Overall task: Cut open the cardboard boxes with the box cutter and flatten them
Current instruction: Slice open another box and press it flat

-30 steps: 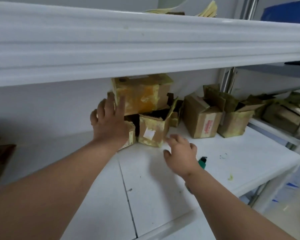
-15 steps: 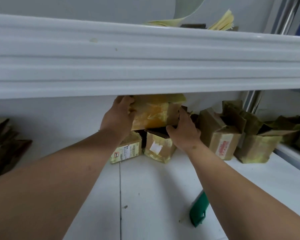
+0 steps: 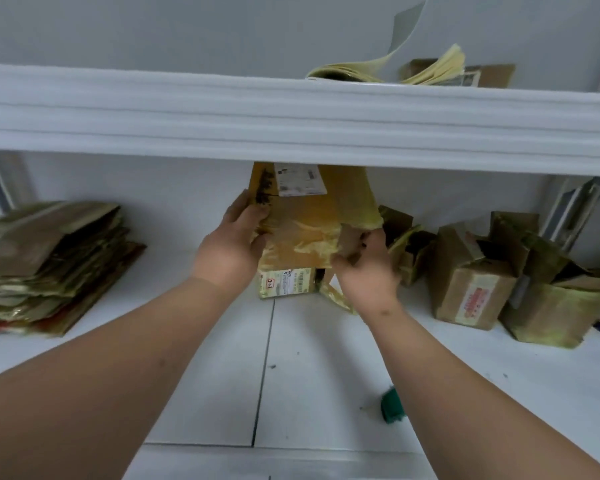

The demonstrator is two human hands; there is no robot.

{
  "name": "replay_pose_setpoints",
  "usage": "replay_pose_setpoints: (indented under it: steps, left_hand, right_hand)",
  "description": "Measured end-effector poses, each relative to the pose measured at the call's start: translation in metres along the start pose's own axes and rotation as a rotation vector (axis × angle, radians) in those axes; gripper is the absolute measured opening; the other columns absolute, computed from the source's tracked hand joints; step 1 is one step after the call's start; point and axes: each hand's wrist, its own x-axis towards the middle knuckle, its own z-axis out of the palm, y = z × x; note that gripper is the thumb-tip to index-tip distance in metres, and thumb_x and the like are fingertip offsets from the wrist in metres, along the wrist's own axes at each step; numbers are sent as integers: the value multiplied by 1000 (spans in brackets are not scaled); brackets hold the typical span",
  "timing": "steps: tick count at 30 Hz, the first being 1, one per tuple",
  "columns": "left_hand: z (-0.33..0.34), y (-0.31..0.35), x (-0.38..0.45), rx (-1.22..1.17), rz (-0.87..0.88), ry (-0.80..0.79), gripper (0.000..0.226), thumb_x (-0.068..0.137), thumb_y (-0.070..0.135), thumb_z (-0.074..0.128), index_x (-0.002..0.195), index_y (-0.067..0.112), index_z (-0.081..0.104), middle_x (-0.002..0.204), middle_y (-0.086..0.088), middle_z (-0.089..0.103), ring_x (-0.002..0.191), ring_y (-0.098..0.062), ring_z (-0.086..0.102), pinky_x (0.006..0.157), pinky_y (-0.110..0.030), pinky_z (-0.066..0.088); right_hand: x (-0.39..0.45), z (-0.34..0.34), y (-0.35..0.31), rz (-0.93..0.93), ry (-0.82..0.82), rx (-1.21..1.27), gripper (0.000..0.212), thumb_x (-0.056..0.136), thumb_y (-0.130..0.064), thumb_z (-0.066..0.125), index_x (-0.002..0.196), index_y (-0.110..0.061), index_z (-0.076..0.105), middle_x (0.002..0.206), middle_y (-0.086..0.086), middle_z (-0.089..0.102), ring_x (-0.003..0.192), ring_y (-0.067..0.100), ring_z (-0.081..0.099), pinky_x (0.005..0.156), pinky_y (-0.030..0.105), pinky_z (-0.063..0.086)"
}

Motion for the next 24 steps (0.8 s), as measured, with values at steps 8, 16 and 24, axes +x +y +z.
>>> replay_pose_setpoints:
  steps: [8, 16, 24]
  left_hand:
    - [-55, -30, -52, 100, 27, -103, 41, 99, 26, 53, 138, 20, 44, 162, 2, 17, 115, -34, 58, 85, -36, 47]
    - [-106, -94, -104, 142, 21, -214, 42, 100, 27, 50, 140, 17, 42, 162, 3, 16, 117, -32, 58, 88, -41, 51]
    - [-100, -124, -150, 294, -69, -420, 47, 98, 21, 47, 144, 29, 41, 158, 1, 21, 135, -27, 35, 98, -46, 46]
  right_hand:
    - [-66, 16, -11, -49, 51, -50, 36, 89, -44, 66, 114, -29, 46, 114, -6, 63, 109, 19, 57, 92, 38, 26]
    - [-156, 58, -29, -15, -53, -20, 19, 94, -39, 61, 93, -22, 52, 86, -5, 61, 99, 20, 39, 90, 40, 37]
    - [-212, 72, -9, 21, -288, -249, 24, 97, -37, 56, 93, -14, 58, 83, -1, 65, 86, 24, 59, 76, 36, 51]
